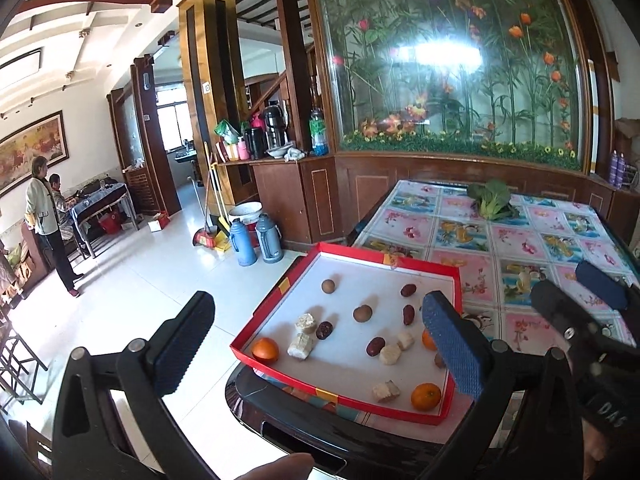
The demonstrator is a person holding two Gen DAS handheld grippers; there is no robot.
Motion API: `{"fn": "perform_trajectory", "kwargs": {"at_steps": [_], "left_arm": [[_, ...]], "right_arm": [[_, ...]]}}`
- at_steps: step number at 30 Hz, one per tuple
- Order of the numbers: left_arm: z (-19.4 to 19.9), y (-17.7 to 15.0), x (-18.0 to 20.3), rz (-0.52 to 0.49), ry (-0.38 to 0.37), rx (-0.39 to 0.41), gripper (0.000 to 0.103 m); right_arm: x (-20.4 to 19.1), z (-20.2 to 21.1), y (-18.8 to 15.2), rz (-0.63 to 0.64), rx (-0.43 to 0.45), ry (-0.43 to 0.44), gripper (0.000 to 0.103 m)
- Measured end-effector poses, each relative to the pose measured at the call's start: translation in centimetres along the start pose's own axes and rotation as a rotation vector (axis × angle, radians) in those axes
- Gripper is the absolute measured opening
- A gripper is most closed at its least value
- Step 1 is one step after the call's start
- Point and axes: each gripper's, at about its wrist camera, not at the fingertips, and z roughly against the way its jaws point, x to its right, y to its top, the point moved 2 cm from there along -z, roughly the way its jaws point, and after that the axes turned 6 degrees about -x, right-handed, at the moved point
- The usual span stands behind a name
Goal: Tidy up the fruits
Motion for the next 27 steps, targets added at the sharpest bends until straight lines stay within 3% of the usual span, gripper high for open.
{"fn": "perform_trajectory", "kwargs": {"at_steps": [9,27], "left_arm": [[1.1,-0.1,-1.3,0.029,0.021,0.022,0.103],[2.0,-0.8,-2.7,0.055,0.015,0.032,0.103]], "right_arm": [[-0.8,-0.5,-0.7,-0.007,-0.050,-0.032,0.080],[-2.2,0.7,-0.2,0.022,-0.013,-0.022,0.082]]}}
